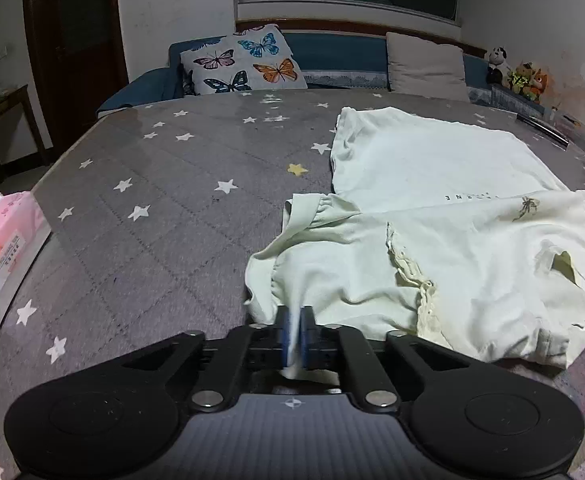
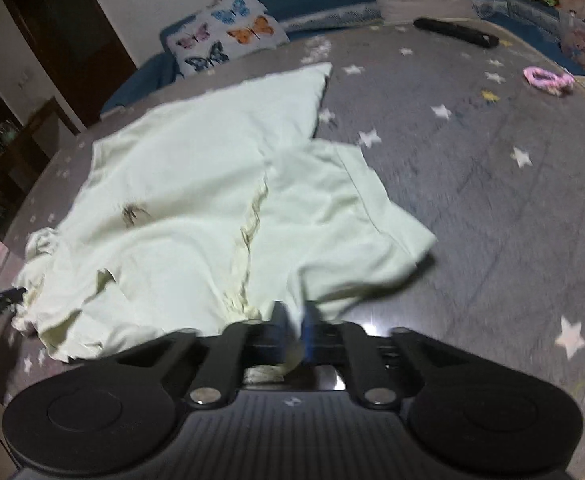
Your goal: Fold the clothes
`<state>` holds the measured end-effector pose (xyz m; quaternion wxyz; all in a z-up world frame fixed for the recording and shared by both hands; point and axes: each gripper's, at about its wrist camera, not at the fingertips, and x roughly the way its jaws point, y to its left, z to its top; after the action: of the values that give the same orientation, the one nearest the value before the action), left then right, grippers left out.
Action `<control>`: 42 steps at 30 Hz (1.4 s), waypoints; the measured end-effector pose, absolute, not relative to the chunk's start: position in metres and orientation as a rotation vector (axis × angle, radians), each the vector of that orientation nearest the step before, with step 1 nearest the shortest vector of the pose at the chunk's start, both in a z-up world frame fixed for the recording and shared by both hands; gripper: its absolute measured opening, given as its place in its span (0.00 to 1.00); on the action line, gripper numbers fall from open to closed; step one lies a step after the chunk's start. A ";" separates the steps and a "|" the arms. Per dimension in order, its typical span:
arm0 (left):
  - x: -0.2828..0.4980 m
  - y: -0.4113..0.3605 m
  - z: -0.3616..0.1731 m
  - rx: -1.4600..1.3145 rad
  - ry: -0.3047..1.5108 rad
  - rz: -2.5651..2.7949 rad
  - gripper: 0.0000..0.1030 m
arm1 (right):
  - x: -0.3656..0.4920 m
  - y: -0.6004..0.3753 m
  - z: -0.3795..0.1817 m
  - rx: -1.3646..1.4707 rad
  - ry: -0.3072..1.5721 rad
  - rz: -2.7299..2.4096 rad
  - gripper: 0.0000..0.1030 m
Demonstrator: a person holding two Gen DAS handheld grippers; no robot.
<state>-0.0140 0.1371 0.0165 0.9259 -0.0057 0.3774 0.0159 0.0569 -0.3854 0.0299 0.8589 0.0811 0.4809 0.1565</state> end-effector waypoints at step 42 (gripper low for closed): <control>-0.060 0.000 0.020 0.459 0.603 -0.586 0.16 | -0.001 -0.268 0.038 -0.468 0.842 0.836 0.07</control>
<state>-0.0598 0.0001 0.0198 0.8874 0.2209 0.2902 -0.2818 -0.0015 -0.2682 0.0382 0.8035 -0.2183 0.3930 0.3903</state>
